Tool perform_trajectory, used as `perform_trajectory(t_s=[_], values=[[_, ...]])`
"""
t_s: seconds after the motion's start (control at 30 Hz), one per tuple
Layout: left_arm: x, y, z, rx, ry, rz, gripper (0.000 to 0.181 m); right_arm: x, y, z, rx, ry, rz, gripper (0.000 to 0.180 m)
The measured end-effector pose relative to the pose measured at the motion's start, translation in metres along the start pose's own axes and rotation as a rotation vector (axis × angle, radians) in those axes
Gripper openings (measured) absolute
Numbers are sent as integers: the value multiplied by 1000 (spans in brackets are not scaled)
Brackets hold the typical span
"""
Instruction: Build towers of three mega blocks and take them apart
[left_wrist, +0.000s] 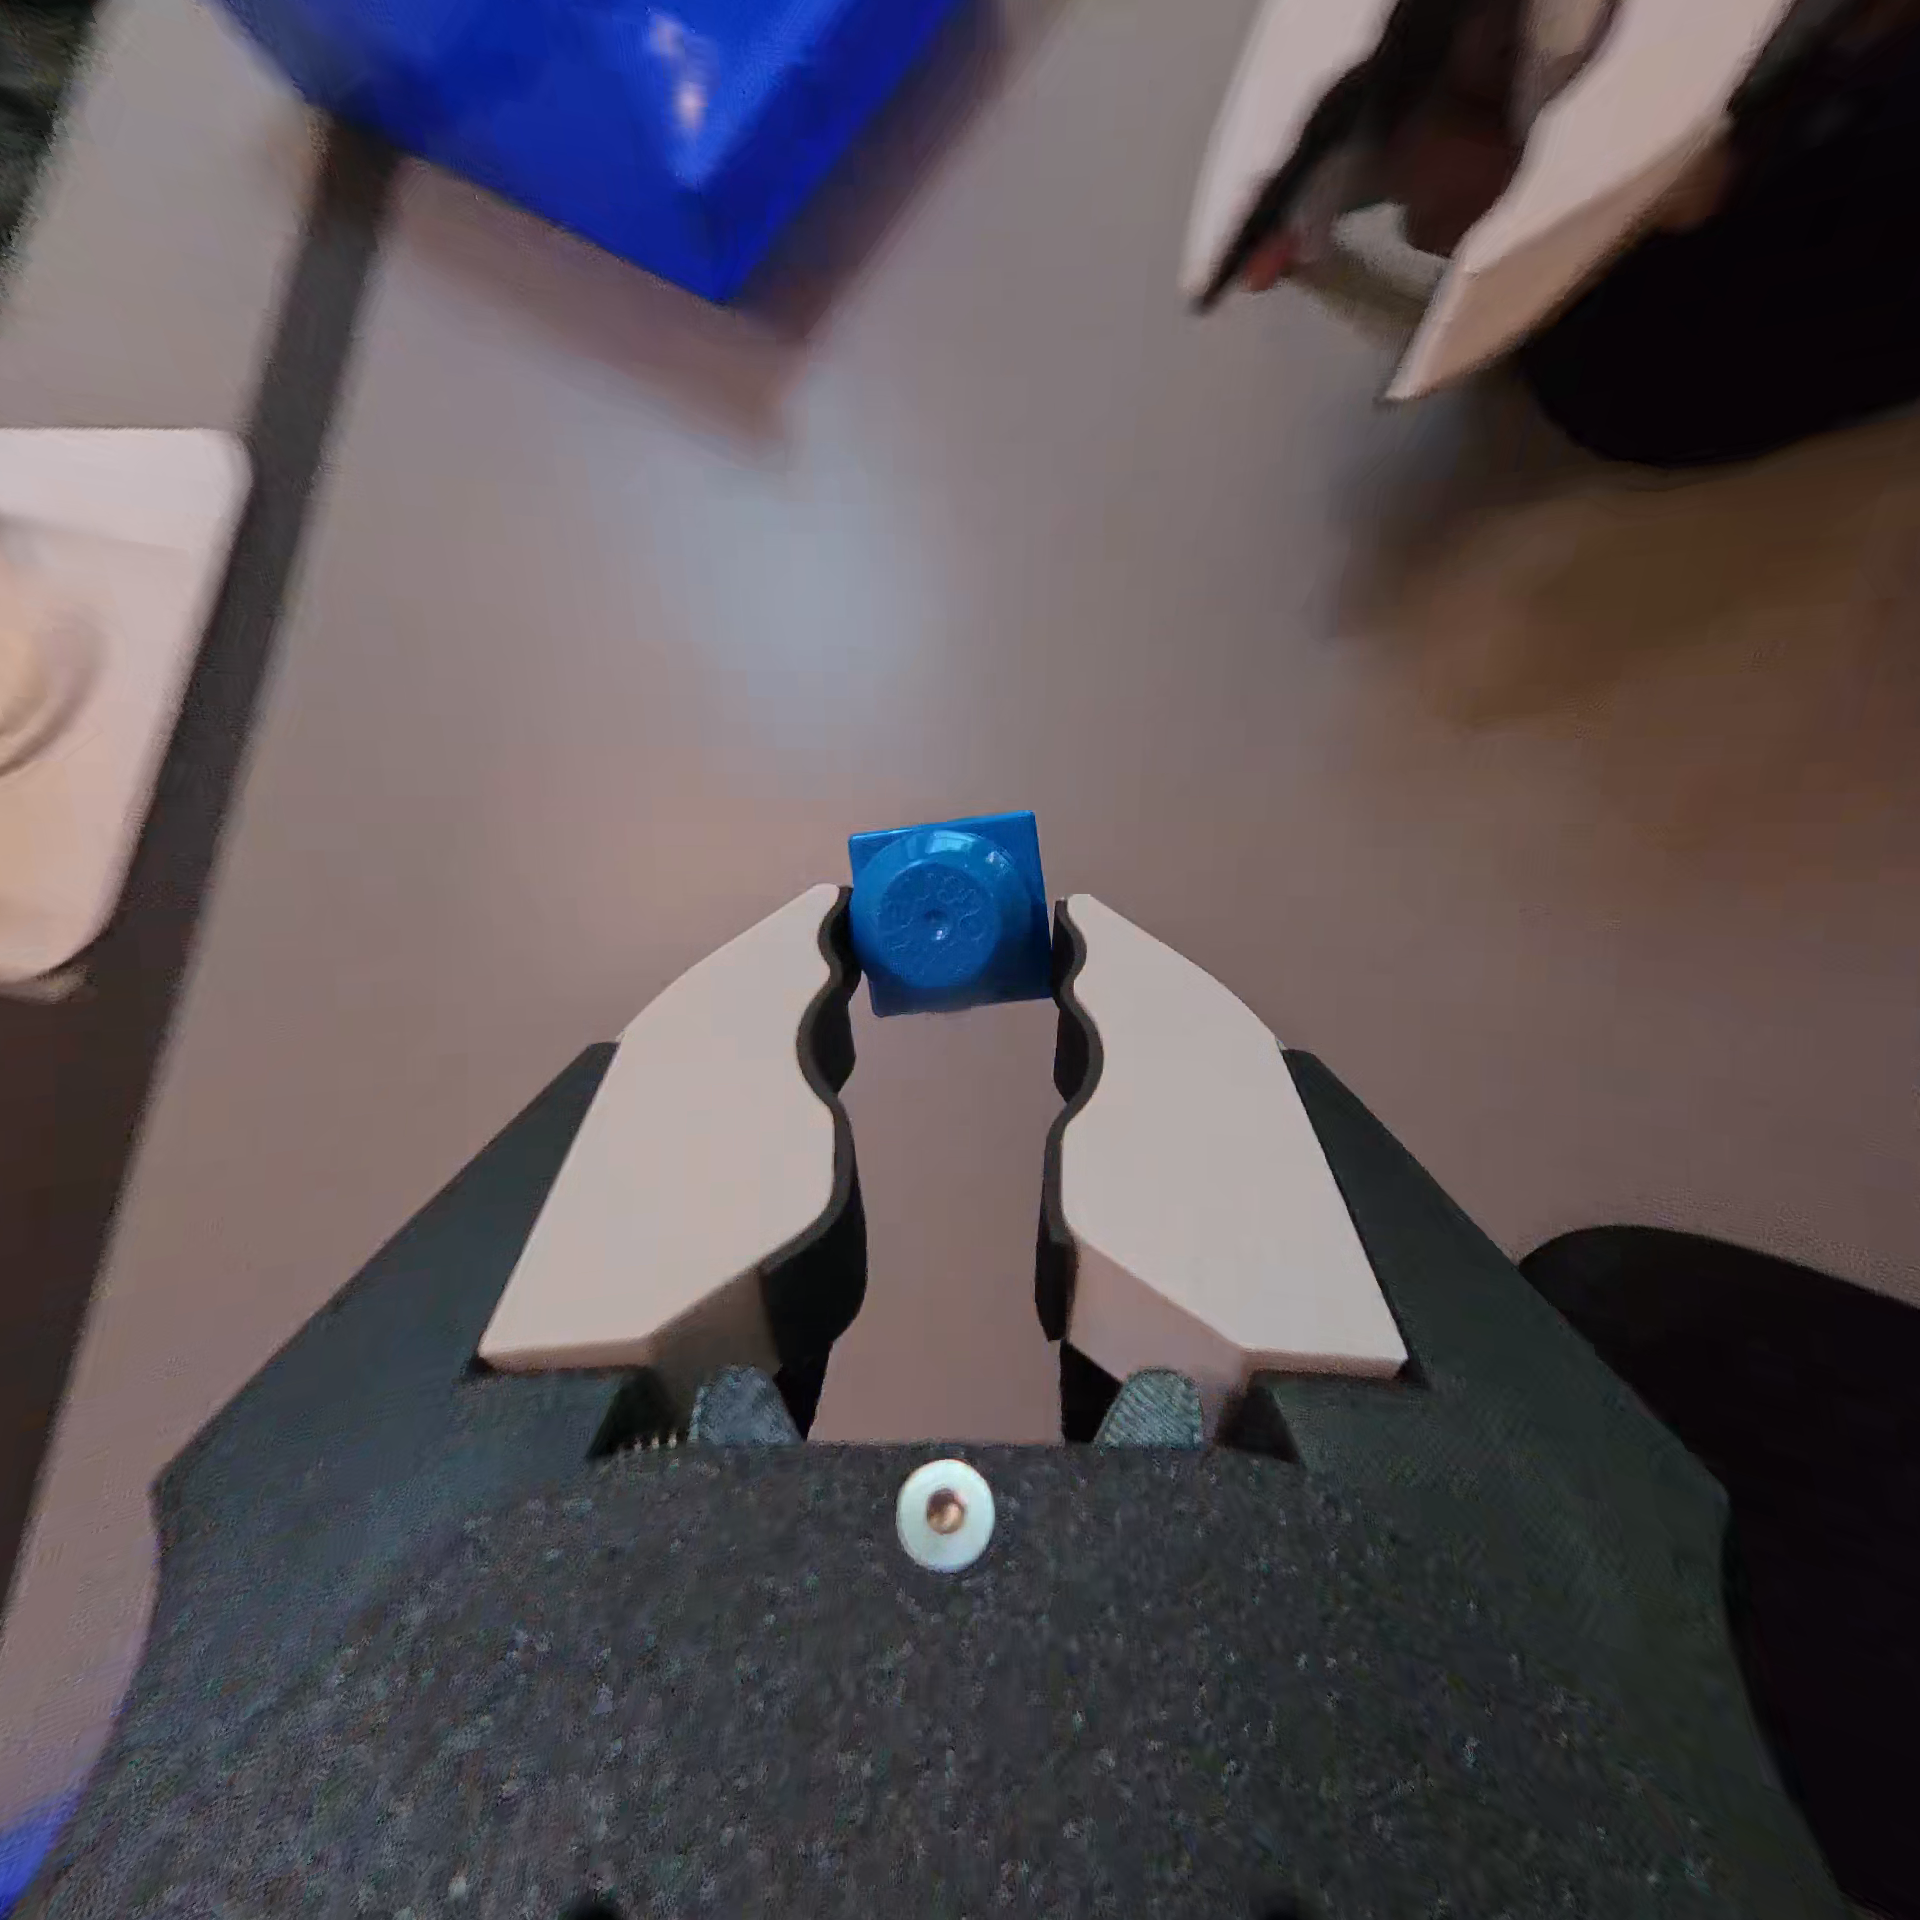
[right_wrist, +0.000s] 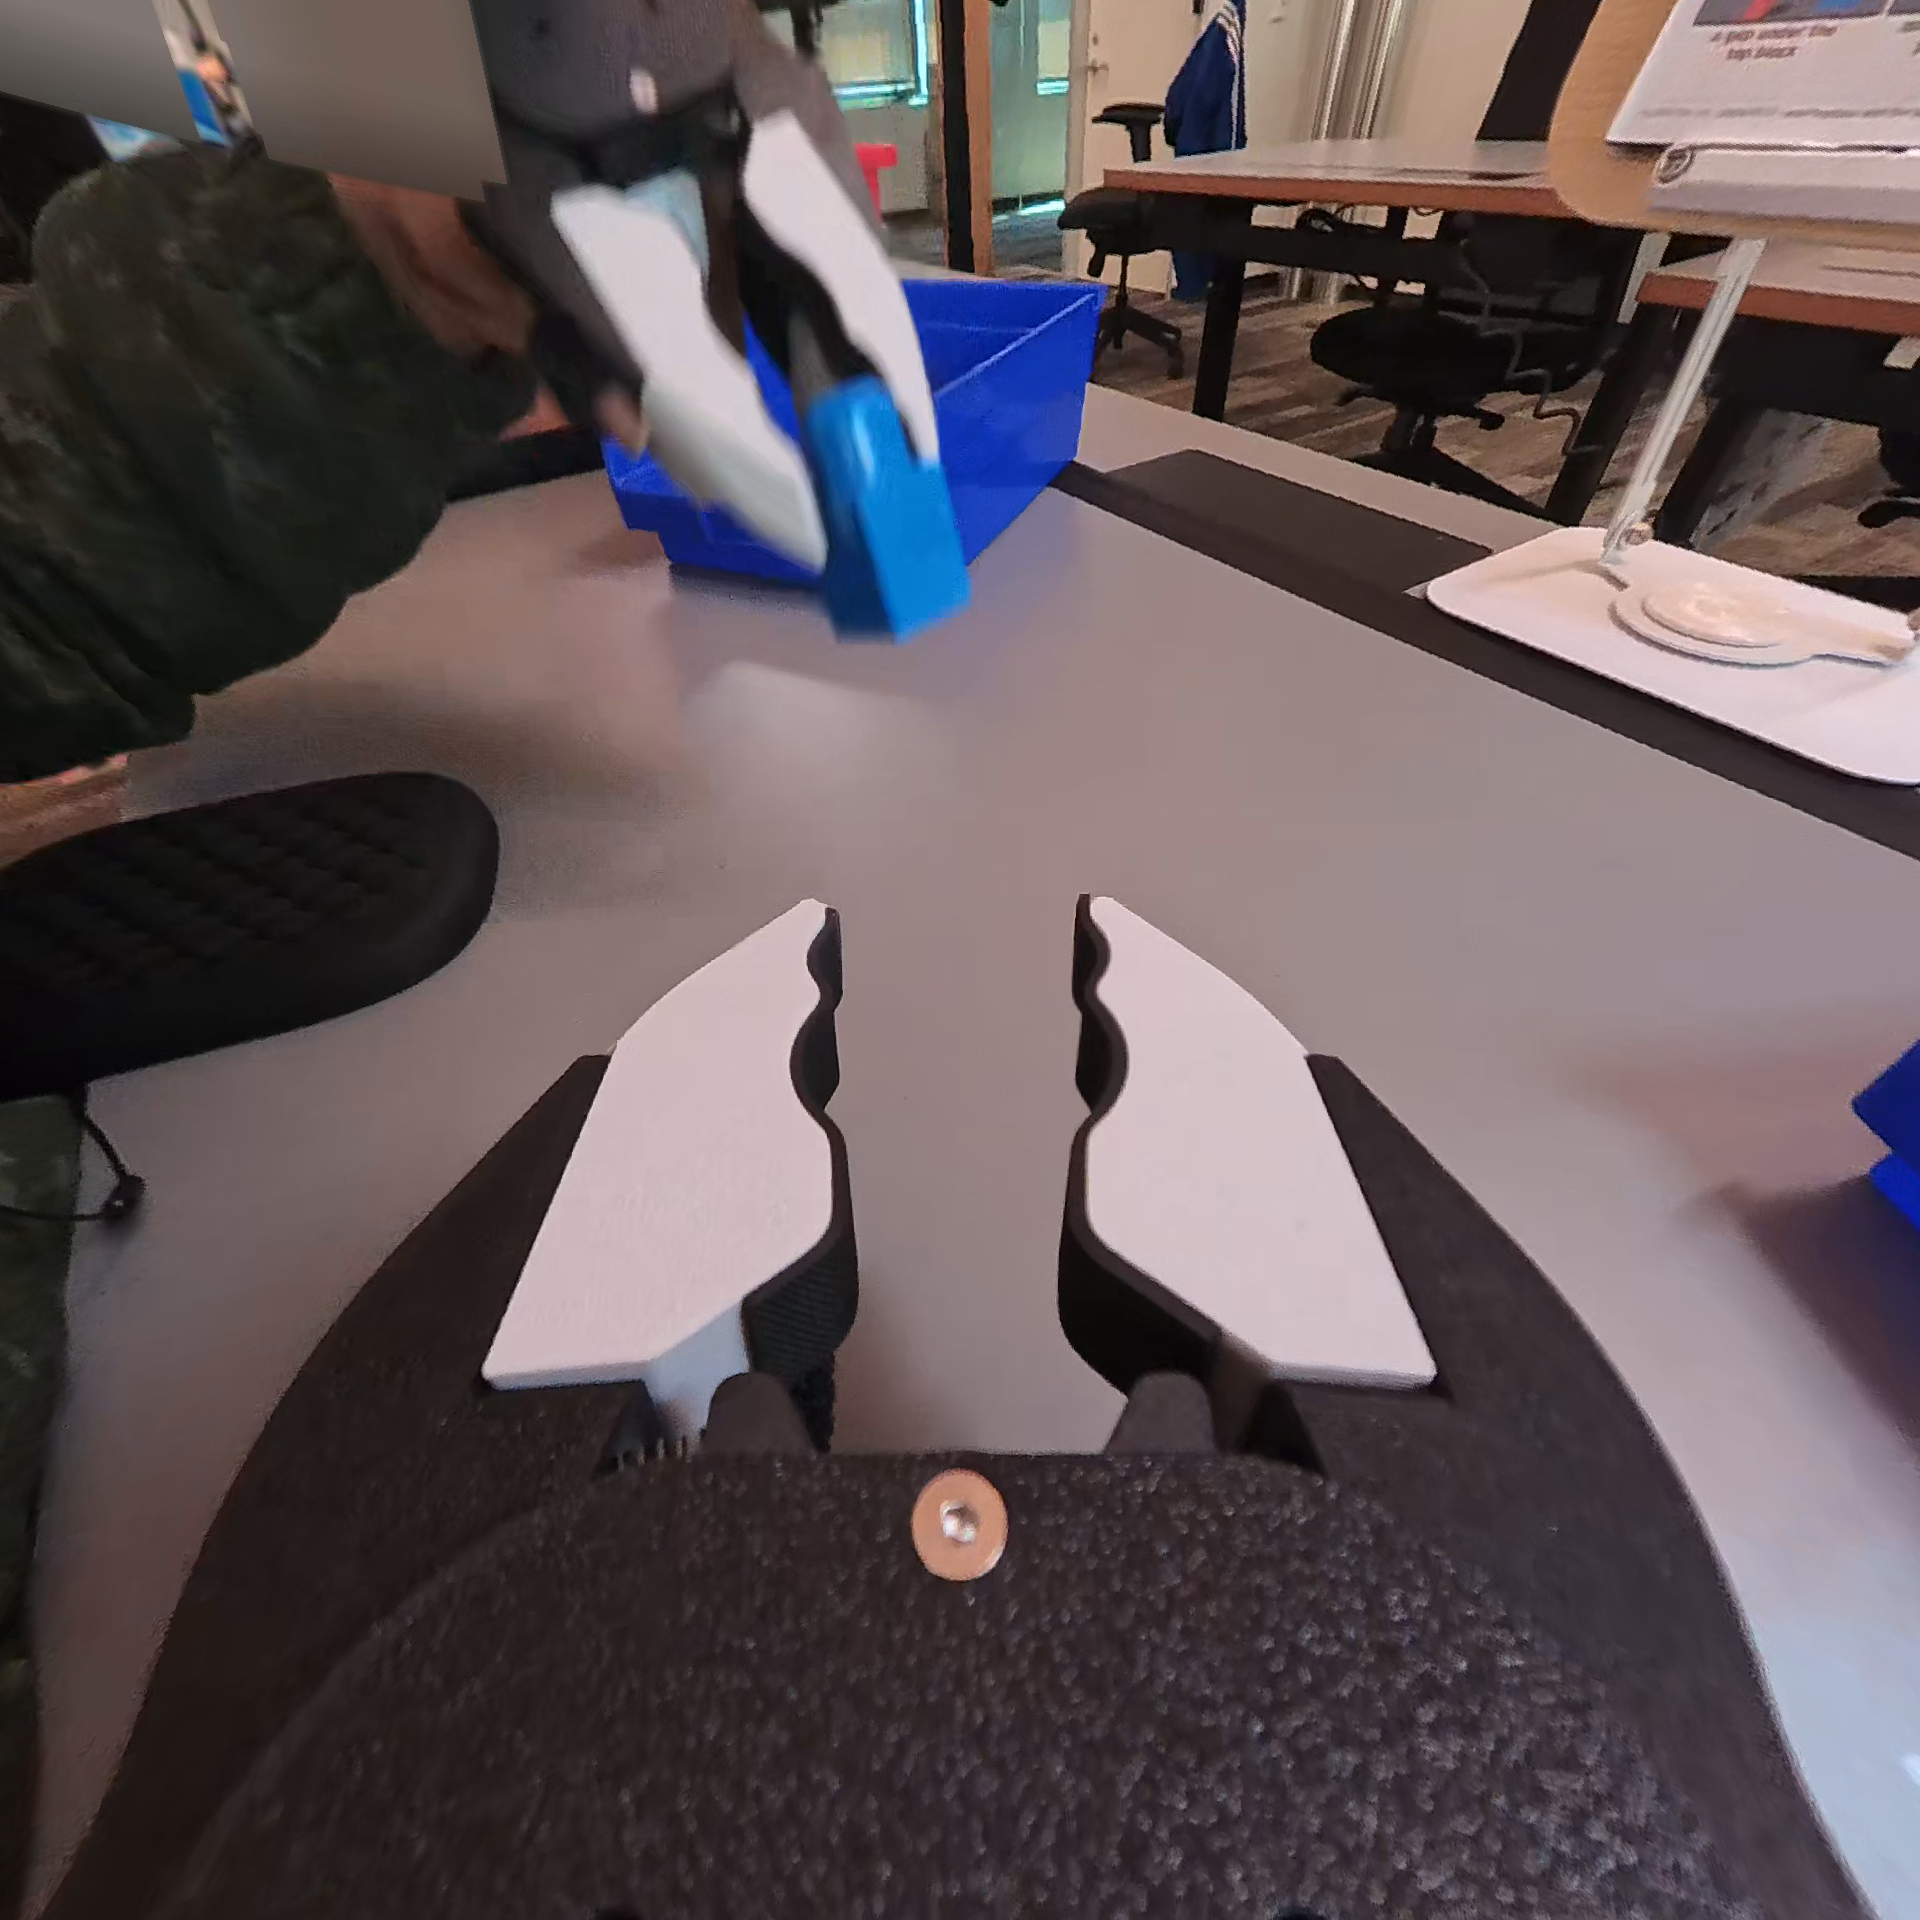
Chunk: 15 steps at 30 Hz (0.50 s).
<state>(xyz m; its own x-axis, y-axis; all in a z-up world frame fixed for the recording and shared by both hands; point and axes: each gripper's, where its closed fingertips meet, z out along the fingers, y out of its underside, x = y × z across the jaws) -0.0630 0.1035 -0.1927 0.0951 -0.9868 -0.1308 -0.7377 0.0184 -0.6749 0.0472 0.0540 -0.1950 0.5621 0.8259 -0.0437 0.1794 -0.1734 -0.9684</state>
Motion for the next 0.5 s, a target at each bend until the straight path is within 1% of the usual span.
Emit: perform_trajectory(t_s=[0.07,0.17,0.27,0.3,0.33,0.4,0.47,0.5], values=[[33,-2,37,-30,102,31,35,1,1,0,2,5,-17,43],[59,3,79,-95,180,72,35,8,8,-2,-9,26,-19,43],[75,-1,100,-112,221,102,35,13,14,-4,-24,42,-7,43],[77,-3,103,-113,217,118,43,14,14,-5,-24,48,-10,42],[76,-5,103,-111,207,133,50,15,14,-5,-23,52,-13,42],[67,-14,92,-66,174,127,51,16,13,-6,-22,57,-16,42],[40,-22,64,-6,91,84,50,16,13,-7,-19,58,-18,42],[18,-23,45,19,16,61,48,16,12,-7,-19,60,-19,42]])
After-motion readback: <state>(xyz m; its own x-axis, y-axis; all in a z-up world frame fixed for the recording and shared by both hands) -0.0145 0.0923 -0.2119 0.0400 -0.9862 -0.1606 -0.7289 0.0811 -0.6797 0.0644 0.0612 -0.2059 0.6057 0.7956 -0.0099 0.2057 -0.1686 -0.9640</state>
